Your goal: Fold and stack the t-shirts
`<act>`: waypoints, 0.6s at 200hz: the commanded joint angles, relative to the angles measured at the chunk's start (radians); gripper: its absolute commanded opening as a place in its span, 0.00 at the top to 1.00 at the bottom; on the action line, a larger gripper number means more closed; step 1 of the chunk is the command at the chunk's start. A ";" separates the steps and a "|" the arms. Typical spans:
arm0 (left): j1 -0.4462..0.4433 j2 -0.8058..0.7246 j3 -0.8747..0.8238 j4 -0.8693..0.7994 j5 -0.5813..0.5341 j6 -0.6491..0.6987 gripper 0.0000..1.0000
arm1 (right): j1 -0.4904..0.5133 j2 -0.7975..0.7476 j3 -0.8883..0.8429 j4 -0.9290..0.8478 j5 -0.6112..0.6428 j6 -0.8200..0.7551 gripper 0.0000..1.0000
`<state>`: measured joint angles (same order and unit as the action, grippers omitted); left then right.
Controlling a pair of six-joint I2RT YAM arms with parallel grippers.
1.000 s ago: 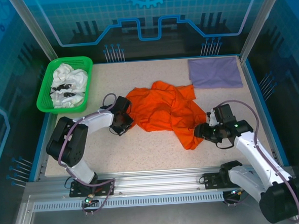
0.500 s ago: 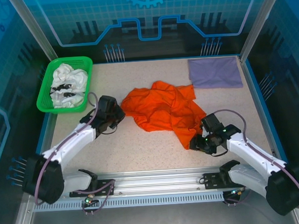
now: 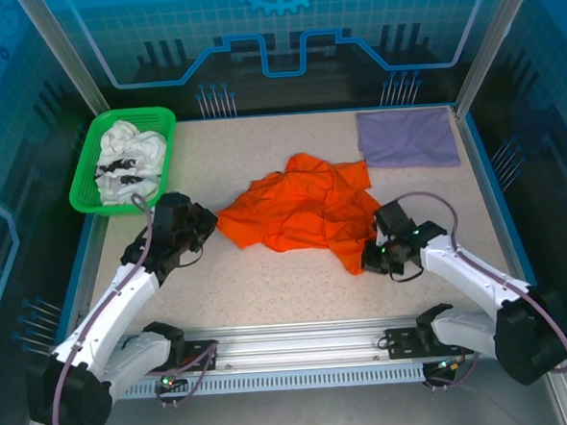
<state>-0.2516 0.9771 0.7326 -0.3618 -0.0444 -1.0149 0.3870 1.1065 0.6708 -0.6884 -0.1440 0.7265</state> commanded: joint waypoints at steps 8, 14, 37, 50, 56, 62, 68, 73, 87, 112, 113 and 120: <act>0.056 0.123 0.246 0.020 0.122 0.009 1.00 | -0.139 0.009 0.280 -0.068 -0.076 -0.096 1.00; 0.059 0.166 0.308 0.024 0.126 0.015 1.00 | -0.171 0.042 0.346 -0.082 -0.091 -0.110 1.00; 0.093 0.358 0.597 0.020 0.165 0.044 1.00 | -0.286 0.215 0.631 -0.092 -0.196 -0.140 1.00; 0.126 0.487 0.795 0.014 0.226 0.051 1.00 | -0.341 0.338 0.800 -0.082 -0.261 -0.122 1.00; 0.142 0.545 0.879 0.023 0.265 0.053 1.00 | -0.361 0.401 0.883 -0.078 -0.291 -0.117 1.00; 0.157 0.602 0.972 0.021 0.296 0.052 1.00 | -0.379 0.458 0.977 -0.085 -0.311 -0.109 1.00; 0.173 0.656 1.059 0.020 0.336 0.046 1.00 | -0.391 0.514 1.067 -0.098 -0.325 -0.103 1.00; 0.187 0.698 1.138 0.023 0.369 0.041 1.00 | -0.400 0.558 1.157 -0.107 -0.339 -0.099 1.00; 0.223 0.805 1.350 0.020 0.461 0.032 1.00 | -0.417 0.623 1.321 -0.120 -0.370 -0.082 1.00; 0.263 0.875 1.624 -0.005 0.545 0.074 1.00 | -0.426 0.627 1.492 -0.107 -0.408 -0.082 1.00; 0.264 0.874 1.628 -0.005 0.548 0.078 1.00 | -0.427 0.623 1.493 -0.104 -0.410 -0.083 1.00; 0.271 0.861 1.637 -0.008 0.561 0.088 1.00 | -0.429 0.591 1.485 -0.088 -0.414 -0.087 1.00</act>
<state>-0.0090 1.8732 2.2242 -0.3630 0.3687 -0.9840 -0.0311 1.7790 2.0563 -0.7700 -0.4633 0.6388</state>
